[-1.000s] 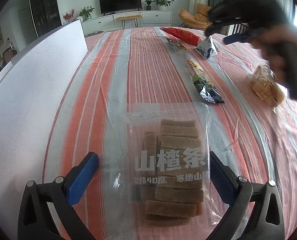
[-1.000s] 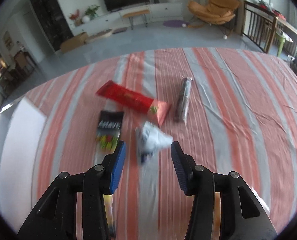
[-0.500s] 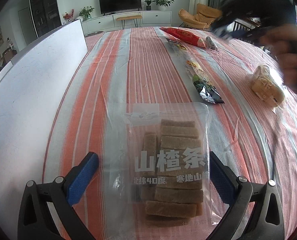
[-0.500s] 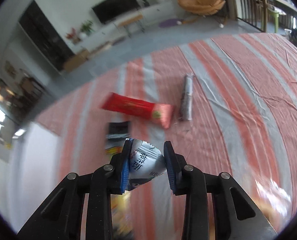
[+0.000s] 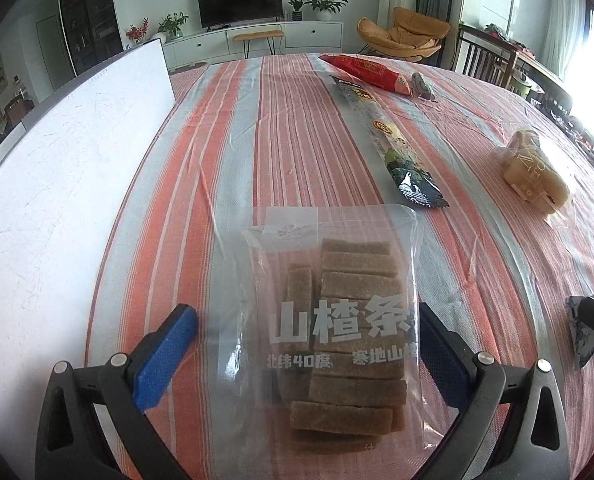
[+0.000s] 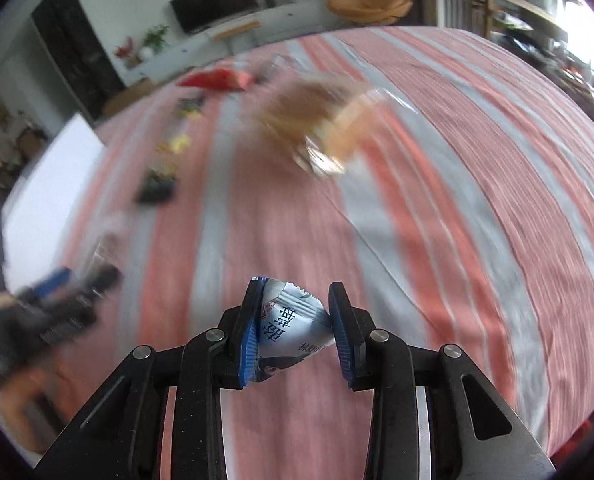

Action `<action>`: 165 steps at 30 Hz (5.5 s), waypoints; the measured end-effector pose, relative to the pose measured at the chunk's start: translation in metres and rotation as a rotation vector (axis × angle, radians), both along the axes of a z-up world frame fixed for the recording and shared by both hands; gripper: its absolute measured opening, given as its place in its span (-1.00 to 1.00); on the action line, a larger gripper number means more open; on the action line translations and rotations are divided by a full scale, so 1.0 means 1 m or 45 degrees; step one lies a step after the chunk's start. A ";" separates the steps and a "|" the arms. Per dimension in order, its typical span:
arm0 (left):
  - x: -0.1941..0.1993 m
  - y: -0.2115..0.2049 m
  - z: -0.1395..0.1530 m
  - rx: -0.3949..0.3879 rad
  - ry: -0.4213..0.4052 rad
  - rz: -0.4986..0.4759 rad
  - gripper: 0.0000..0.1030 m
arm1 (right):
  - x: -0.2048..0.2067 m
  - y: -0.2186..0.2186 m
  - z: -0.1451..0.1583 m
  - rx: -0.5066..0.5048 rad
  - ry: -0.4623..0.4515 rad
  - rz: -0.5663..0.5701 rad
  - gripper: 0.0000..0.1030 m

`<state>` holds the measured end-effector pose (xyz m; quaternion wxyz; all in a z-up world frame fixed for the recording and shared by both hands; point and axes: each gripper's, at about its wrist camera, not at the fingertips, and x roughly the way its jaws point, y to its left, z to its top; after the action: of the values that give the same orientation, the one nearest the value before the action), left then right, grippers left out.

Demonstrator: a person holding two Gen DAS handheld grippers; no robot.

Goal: Organize snacks

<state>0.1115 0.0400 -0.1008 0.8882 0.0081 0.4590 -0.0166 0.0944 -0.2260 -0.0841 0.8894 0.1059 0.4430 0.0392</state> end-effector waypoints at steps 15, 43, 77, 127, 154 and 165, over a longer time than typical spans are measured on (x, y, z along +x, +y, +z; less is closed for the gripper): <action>-0.001 0.000 0.000 0.000 -0.001 0.000 1.00 | -0.001 0.023 -0.014 -0.260 0.003 0.033 0.75; 0.000 0.000 0.000 0.001 -0.001 -0.001 1.00 | -0.011 0.026 -0.017 -0.261 -0.051 0.044 0.88; -0.059 0.019 0.060 -0.367 0.035 -0.157 -0.06 | -0.018 -0.006 0.015 0.012 -0.018 -0.039 -0.28; -0.086 0.020 0.144 -0.439 -0.061 -0.257 0.99 | -0.033 -0.015 -0.012 -0.286 0.015 -0.336 0.44; -0.013 -0.022 0.001 -0.007 -0.005 -0.104 1.00 | -0.046 -0.025 -0.012 -0.258 0.036 -0.483 0.69; -0.014 -0.022 0.001 -0.007 -0.005 -0.104 1.00 | -0.047 -0.022 -0.013 -0.264 0.022 -0.477 0.80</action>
<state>0.0978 0.0177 -0.0998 0.8878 0.0246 0.4564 -0.0542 0.0476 -0.2485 -0.0974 0.8834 0.0947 0.4248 -0.1735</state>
